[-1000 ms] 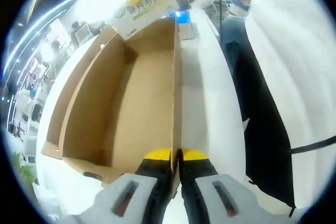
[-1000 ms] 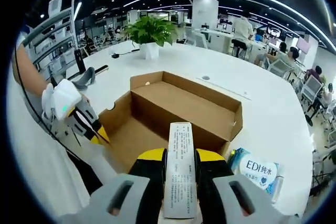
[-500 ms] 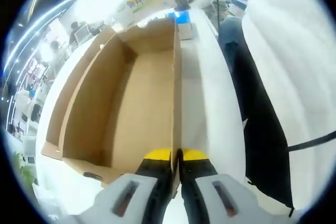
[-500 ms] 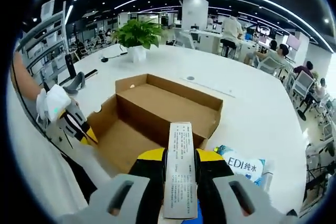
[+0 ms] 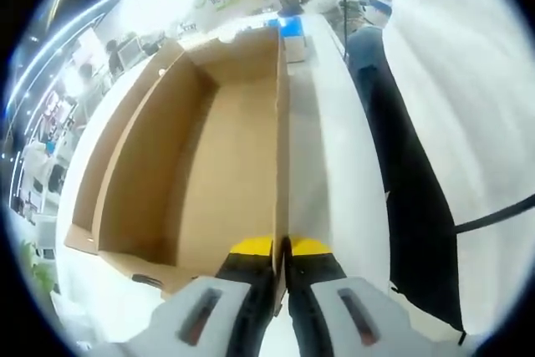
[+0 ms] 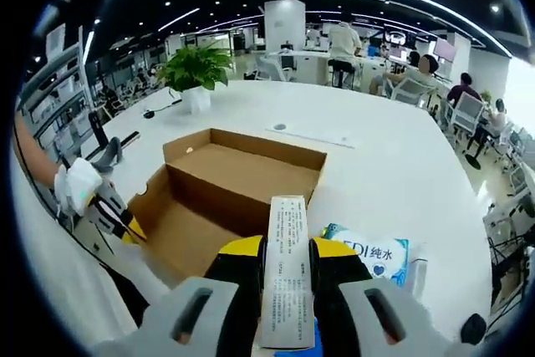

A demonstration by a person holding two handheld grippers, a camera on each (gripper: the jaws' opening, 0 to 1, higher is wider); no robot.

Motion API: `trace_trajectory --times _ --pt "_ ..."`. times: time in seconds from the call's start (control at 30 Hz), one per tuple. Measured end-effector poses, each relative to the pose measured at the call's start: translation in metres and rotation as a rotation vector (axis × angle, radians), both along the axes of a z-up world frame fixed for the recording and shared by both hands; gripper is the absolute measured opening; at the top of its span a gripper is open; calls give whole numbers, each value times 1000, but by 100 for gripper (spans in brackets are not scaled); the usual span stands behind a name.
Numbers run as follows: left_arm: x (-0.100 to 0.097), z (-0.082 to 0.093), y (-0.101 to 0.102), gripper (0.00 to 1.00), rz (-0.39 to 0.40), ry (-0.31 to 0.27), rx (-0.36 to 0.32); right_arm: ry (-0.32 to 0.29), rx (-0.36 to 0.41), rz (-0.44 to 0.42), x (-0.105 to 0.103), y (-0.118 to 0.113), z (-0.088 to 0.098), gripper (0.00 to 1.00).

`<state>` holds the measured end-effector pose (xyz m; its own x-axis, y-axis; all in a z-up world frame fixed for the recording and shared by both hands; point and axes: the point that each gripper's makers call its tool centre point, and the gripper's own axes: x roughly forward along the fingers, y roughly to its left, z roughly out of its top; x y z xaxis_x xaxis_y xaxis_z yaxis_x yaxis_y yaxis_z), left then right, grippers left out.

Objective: Operate the shoe box by opening the lid, removing the specified soft item, and placing it in the target area until the item is outside and the box remains undamaged.

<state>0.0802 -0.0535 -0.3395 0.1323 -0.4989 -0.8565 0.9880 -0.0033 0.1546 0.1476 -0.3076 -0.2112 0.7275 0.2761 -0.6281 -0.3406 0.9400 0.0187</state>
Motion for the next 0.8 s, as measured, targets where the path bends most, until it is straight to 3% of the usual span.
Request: trace_trajectory --times 0.5,0.8 --pt "0 0 0 3 4 2 2 7 -25 -18 -7 -6 -11 19" --pt "0 0 0 3 1 4 1 7 -47 -82 -12 -39 -8 19"
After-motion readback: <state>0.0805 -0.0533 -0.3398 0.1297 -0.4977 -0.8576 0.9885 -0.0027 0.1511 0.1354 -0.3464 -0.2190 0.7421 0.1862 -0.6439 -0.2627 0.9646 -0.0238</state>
